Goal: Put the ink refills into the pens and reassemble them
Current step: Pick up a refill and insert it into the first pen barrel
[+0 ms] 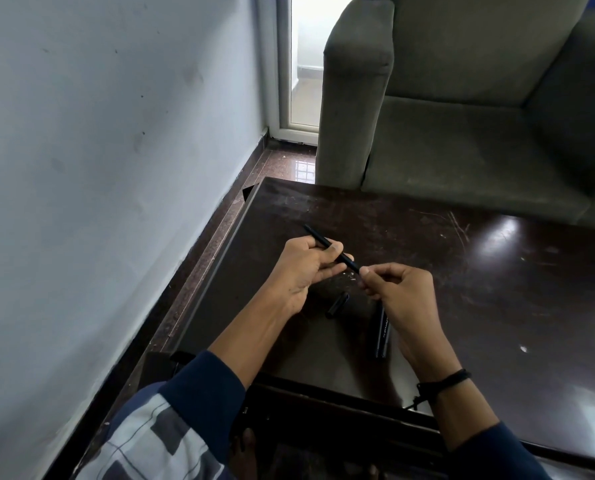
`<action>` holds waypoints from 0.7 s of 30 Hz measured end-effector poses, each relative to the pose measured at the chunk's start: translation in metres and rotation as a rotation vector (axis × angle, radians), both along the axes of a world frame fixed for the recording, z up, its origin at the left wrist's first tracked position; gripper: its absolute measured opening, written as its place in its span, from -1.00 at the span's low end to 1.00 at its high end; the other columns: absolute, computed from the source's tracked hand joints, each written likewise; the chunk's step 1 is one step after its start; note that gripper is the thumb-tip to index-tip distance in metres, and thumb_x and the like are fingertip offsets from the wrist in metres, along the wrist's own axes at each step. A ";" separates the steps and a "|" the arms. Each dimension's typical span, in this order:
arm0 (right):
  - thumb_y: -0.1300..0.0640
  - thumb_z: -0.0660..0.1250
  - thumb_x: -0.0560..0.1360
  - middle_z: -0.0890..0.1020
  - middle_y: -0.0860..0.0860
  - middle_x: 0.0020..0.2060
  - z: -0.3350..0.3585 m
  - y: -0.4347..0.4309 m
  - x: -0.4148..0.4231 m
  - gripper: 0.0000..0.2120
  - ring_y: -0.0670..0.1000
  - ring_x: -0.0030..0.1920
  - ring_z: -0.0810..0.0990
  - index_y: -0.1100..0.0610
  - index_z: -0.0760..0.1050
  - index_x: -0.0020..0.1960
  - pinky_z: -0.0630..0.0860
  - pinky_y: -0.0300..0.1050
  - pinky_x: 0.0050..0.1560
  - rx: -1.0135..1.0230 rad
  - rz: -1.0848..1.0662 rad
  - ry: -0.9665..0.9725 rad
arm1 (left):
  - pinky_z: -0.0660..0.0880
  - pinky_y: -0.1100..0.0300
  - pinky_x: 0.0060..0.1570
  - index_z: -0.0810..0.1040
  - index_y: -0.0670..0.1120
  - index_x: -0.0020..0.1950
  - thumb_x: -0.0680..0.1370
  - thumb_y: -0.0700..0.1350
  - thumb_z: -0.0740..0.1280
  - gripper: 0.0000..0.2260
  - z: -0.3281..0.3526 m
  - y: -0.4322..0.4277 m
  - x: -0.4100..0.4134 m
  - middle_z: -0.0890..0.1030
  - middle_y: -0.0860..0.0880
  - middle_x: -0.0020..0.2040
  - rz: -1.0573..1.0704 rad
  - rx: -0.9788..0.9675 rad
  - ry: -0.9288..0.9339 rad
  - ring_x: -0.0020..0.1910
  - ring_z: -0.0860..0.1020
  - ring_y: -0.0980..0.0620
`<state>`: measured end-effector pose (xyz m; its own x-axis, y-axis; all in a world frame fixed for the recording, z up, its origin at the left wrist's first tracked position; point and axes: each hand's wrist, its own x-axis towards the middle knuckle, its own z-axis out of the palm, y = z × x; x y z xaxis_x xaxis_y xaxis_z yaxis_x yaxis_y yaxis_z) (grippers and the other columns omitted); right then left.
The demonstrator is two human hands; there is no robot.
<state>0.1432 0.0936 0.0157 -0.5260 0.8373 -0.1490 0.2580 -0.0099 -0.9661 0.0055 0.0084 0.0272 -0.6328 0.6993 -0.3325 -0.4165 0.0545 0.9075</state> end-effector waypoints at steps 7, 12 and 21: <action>0.08 0.53 0.51 0.74 0.02 -0.25 0.002 -0.003 0.000 -0.94 -0.06 -0.22 0.66 0.06 0.70 -0.11 0.58 -0.16 -0.13 0.005 0.000 0.058 | 0.65 0.24 -0.13 0.58 -0.34 0.13 0.60 -0.31 0.37 -0.86 0.005 -0.002 -0.003 0.67 -0.30 0.11 0.031 0.019 -0.026 -0.07 0.73 -0.02; 0.11 0.45 0.57 0.74 0.06 -0.28 0.002 -0.002 0.000 -0.86 -0.05 -0.25 0.66 0.15 0.70 -0.11 0.55 -0.20 -0.18 -0.021 0.008 0.041 | 0.65 0.24 -0.13 0.58 -0.32 0.12 0.60 -0.31 0.37 -0.88 0.004 -0.002 -0.003 0.68 -0.23 0.04 0.028 0.019 -0.015 -0.11 0.73 0.02; 0.10 0.51 0.52 0.74 0.03 -0.25 0.002 -0.002 -0.001 -0.94 -0.10 -0.25 0.65 0.09 0.70 -0.09 0.58 -0.20 -0.15 -0.009 0.006 0.057 | 0.66 0.23 -0.11 0.57 -0.33 0.13 0.61 -0.31 0.36 -0.86 0.006 -0.002 -0.003 0.67 -0.30 0.11 0.030 0.024 -0.018 -0.04 0.73 -0.03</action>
<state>0.1426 0.0915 0.0181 -0.5386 0.8330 -0.1263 0.2030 -0.0172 -0.9790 0.0022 0.0065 0.0331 -0.6480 0.6876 -0.3275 -0.4338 0.0201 0.9008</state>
